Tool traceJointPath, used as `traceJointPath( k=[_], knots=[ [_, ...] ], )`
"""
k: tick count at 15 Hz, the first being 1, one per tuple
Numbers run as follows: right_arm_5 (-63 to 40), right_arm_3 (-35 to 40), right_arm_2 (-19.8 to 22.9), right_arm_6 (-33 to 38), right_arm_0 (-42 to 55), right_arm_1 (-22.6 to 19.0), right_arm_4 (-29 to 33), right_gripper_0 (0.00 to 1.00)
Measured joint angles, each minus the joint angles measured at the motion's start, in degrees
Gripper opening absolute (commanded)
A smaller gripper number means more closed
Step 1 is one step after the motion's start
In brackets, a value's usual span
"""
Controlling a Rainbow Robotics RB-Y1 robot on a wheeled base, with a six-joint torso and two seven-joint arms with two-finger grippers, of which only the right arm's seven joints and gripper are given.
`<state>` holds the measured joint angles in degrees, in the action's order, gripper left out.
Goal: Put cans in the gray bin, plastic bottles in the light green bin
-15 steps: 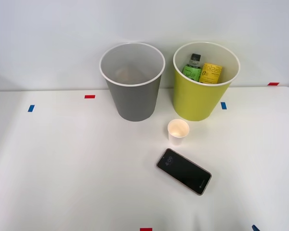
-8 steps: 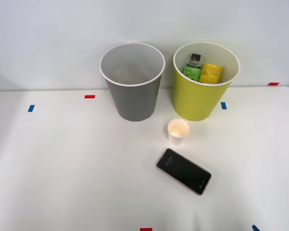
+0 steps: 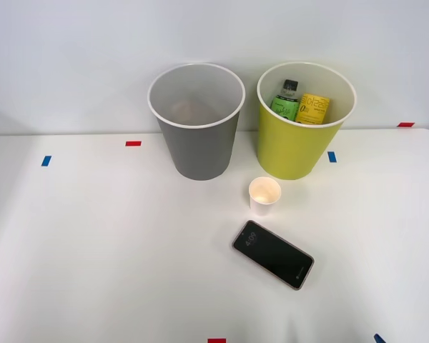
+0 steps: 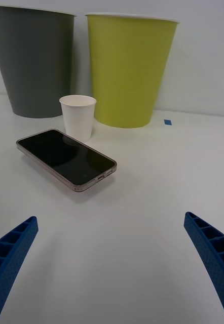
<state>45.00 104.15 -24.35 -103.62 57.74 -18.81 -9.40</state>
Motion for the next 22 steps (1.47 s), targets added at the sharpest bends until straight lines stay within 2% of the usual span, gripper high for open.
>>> traceJointPath(
  k=[22],
  knots=[
    [0.0, 0.0, 0.0, 0.0, 0.0, 0.0, 0.0, 1.0]
  ],
)
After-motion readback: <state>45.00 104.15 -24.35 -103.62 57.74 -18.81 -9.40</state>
